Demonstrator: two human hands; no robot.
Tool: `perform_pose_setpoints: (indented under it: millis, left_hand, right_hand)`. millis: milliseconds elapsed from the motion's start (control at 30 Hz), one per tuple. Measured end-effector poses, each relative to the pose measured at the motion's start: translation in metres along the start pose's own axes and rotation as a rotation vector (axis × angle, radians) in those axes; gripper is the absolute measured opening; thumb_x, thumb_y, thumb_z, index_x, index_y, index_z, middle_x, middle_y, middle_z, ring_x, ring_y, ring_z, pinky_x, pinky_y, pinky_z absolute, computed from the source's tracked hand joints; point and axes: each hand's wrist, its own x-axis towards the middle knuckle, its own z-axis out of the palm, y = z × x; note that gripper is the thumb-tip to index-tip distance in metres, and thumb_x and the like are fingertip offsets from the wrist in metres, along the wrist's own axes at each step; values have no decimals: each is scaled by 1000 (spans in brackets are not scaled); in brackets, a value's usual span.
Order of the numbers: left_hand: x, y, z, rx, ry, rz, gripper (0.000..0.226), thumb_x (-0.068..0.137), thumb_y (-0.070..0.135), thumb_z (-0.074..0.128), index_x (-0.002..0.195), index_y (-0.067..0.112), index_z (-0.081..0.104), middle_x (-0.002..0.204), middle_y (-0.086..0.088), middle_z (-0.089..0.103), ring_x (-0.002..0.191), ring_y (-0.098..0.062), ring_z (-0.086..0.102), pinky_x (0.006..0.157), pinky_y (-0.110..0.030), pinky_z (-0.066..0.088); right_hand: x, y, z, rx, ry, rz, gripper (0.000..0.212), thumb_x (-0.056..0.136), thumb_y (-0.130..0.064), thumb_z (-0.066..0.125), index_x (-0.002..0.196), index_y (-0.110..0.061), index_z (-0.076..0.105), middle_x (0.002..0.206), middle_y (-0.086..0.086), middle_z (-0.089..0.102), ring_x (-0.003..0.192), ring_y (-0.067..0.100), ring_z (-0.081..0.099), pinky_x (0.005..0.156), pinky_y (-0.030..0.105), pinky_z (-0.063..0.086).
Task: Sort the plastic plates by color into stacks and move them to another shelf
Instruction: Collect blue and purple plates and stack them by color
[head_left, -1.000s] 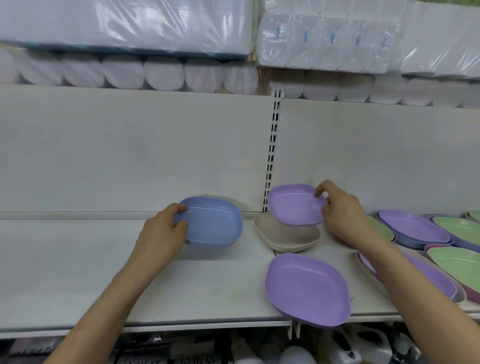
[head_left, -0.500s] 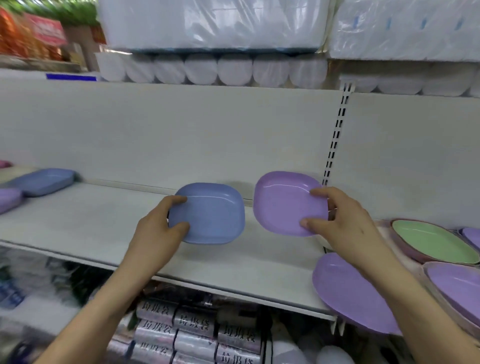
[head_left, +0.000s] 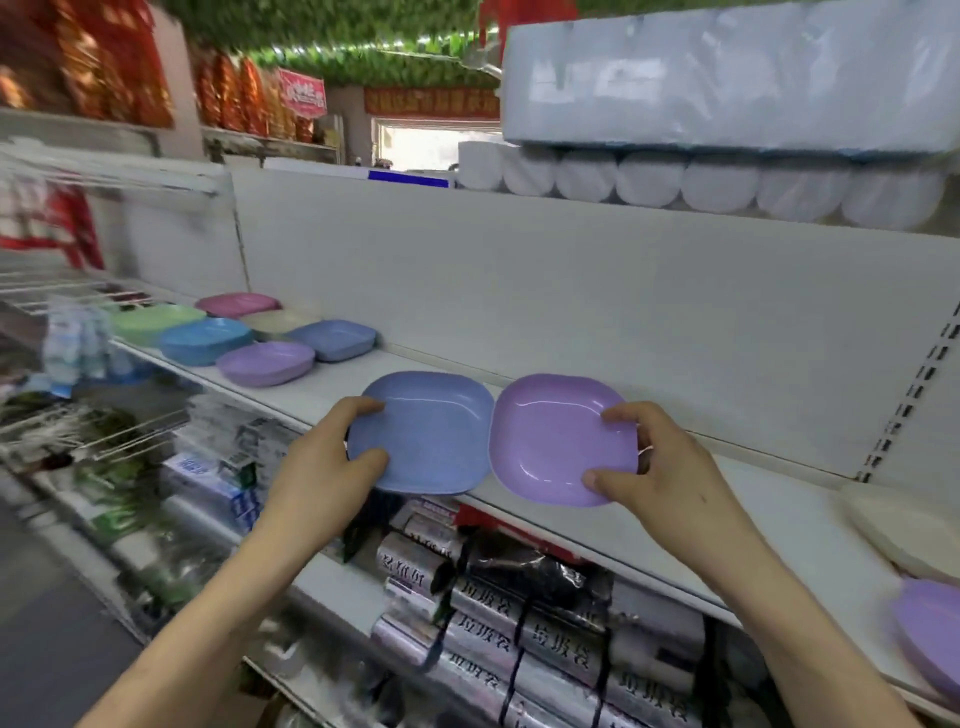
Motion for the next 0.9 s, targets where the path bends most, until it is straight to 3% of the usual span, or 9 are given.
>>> perform_pose_setpoints:
  millis: [200, 333, 467, 767, 900]
  left_hand:
    - [13, -81, -109, 83, 63, -76, 46, 91, 19, 62, 128, 45, 52, 102, 1, 63, 74, -24, 64, 70, -46, 53]
    - [17, -136, -176, 105, 104, -118, 45, 90, 18, 60, 122, 48, 52, 90, -4, 66, 53, -24, 57, 51, -40, 45]
    - [18, -175, -227, 100, 123, -159, 46, 93, 15, 59, 128, 44, 52, 86, -8, 65, 41, -10, 42, 44, -29, 33]
    - [34, -233, -280, 115, 168, -187, 46, 95, 16, 58, 129, 46, 51, 102, -6, 64, 47, -12, 47, 52, -37, 40]
    - [65, -251, -290, 135, 163, -169, 46, 96, 17, 58, 131, 46, 51, 104, -13, 64, 54, -30, 50, 53, -44, 41]
  right_hand:
    - [11, -78, 104, 46, -92, -61, 54, 79, -21, 80, 123, -41, 55, 110, -13, 60, 91, 9, 61, 71, 25, 44]
    - [21, -121, 171, 58, -133, -90, 54, 77, -22, 80, 121, -42, 55, 108, -10, 62, 86, 12, 63, 73, 30, 49]
    - [27, -155, 229, 77, -180, -99, 54, 77, -20, 80, 121, -41, 55, 107, -8, 62, 86, 17, 63, 74, 34, 51]
    - [57, -197, 310, 102, -271, -123, 53, 78, -23, 81, 119, -45, 55, 109, -13, 61, 90, 11, 63, 76, 32, 49]
    - [82, -207, 336, 118, -268, -136, 54, 77, -23, 81, 120, -45, 56, 109, -12, 63, 84, 12, 65, 75, 32, 53]
